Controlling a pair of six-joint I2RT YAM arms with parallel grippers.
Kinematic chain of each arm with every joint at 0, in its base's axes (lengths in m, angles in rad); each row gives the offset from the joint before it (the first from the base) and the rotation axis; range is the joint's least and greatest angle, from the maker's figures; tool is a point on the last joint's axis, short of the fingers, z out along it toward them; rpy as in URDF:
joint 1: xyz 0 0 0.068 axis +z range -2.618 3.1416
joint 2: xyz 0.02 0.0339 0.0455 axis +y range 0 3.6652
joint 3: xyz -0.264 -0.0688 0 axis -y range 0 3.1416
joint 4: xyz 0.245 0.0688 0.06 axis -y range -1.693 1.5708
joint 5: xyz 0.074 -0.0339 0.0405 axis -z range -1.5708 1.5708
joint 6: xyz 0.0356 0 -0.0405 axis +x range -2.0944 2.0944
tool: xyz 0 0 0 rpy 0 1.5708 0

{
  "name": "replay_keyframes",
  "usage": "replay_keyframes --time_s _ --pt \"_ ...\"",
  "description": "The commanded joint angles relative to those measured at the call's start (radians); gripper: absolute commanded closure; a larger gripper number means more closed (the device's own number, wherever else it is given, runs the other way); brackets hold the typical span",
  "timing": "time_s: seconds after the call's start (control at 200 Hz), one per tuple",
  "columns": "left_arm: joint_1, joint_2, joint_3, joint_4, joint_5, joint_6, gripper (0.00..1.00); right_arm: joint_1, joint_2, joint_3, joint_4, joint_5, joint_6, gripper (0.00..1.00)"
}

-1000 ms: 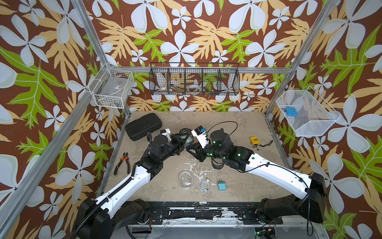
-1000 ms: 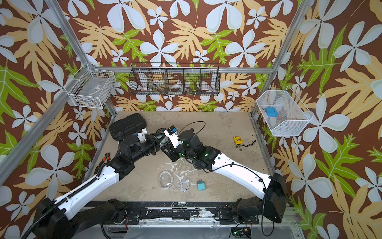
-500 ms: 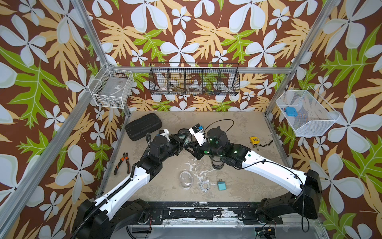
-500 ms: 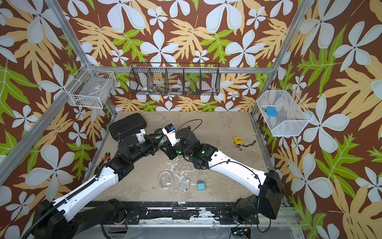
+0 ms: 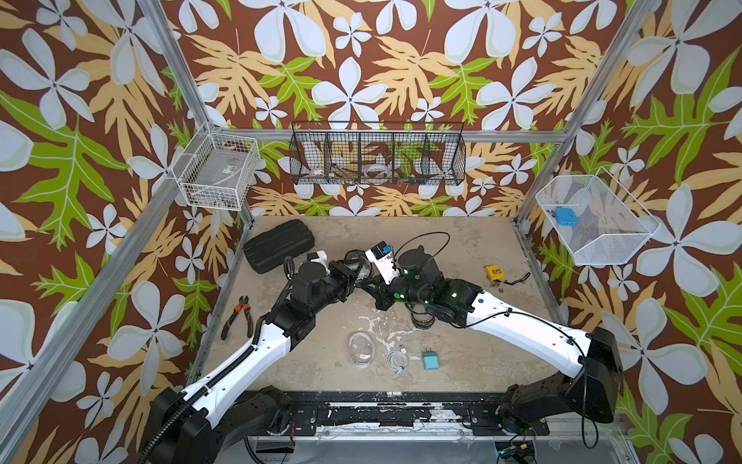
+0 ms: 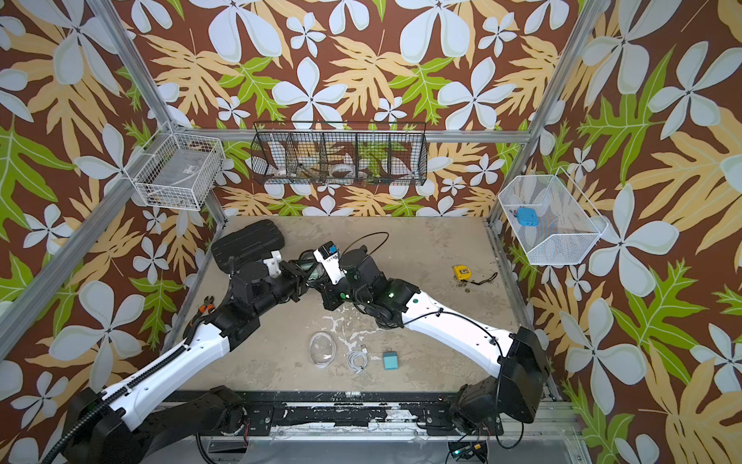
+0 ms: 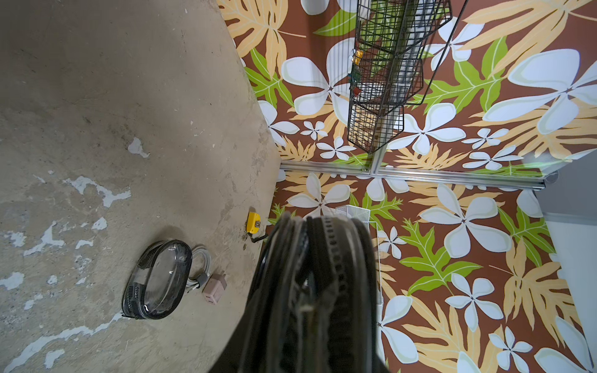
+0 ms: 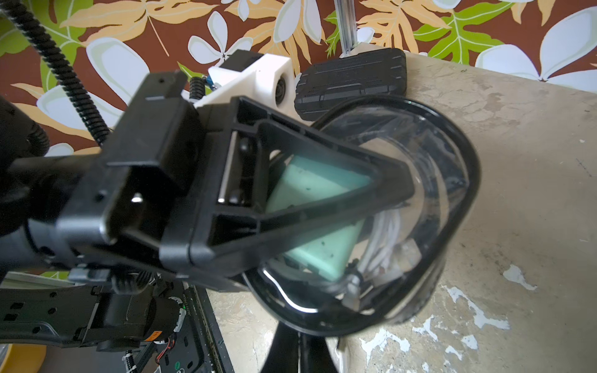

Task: Pack away charging kits
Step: Zip the zipper on the storage bag.

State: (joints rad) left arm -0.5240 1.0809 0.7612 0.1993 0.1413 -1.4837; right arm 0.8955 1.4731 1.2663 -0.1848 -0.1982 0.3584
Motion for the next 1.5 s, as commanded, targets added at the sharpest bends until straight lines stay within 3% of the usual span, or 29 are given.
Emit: replay_keyframes --time_s 0.0,0.25,0.596,0.866,1.001,1.196,1.496 --pt "-0.003 0.002 0.023 0.041 0.04 0.006 1.0 -0.001 -0.014 -0.001 -0.04 0.098 -0.013 1.0" --pt "-0.004 0.022 0.058 -0.009 0.048 0.03 1.0 -0.001 -0.028 -0.015 -0.124 0.315 -0.054 1.0" --pt "-0.004 0.031 0.055 -0.028 0.106 0.081 1.0 -0.012 -0.045 -0.012 -0.15 0.402 -0.11 1.0" --pt "0.033 0.065 0.06 0.006 0.374 0.192 1.0 -0.106 -0.079 -0.026 -0.112 0.292 -0.203 1.0" --pt "0.05 0.08 0.078 -0.003 0.486 0.254 1.0 -0.108 -0.076 0.007 -0.123 0.259 -0.267 1.0" --pt "0.074 0.113 0.09 0.013 0.686 0.316 1.0 -0.118 -0.063 0.057 -0.138 0.318 -0.322 1.0" --pt "0.076 0.098 0.032 0.154 0.922 0.365 1.0 -0.123 -0.065 0.132 -0.146 0.226 -0.385 1.0"
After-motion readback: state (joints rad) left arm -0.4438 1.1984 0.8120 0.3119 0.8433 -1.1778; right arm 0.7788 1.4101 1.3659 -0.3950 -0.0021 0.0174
